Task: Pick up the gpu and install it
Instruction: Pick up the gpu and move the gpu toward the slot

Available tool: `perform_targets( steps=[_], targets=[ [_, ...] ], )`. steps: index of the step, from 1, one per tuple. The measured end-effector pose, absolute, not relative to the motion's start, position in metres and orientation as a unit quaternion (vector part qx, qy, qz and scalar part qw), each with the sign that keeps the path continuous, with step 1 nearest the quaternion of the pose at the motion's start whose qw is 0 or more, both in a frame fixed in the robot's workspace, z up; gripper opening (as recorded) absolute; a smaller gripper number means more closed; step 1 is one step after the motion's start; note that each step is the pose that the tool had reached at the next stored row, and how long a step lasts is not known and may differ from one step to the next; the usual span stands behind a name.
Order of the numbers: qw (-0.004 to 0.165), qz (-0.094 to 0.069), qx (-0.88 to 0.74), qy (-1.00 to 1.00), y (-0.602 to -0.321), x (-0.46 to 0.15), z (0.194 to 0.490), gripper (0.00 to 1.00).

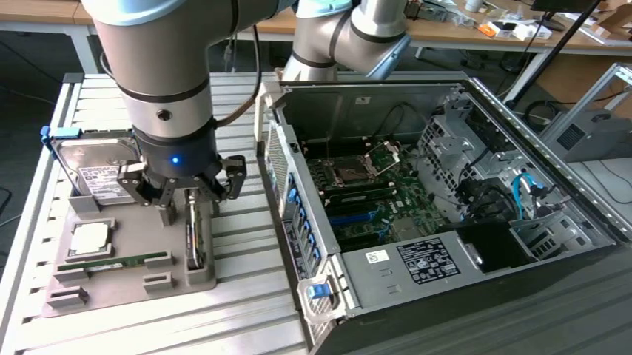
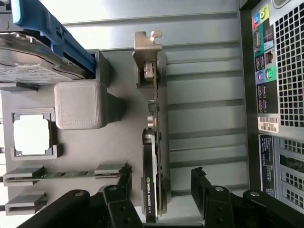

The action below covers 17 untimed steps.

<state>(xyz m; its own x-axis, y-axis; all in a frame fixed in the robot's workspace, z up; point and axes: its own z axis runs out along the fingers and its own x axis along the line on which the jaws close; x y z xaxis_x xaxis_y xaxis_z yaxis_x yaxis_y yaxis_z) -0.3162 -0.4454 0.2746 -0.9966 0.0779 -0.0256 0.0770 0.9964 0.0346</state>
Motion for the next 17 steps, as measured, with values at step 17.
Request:
perform_targets(
  steps=[17],
  targets=[
    [0.013,0.017,0.039,0.999,-0.426,-0.32,0.251,0.62]
  ],
)
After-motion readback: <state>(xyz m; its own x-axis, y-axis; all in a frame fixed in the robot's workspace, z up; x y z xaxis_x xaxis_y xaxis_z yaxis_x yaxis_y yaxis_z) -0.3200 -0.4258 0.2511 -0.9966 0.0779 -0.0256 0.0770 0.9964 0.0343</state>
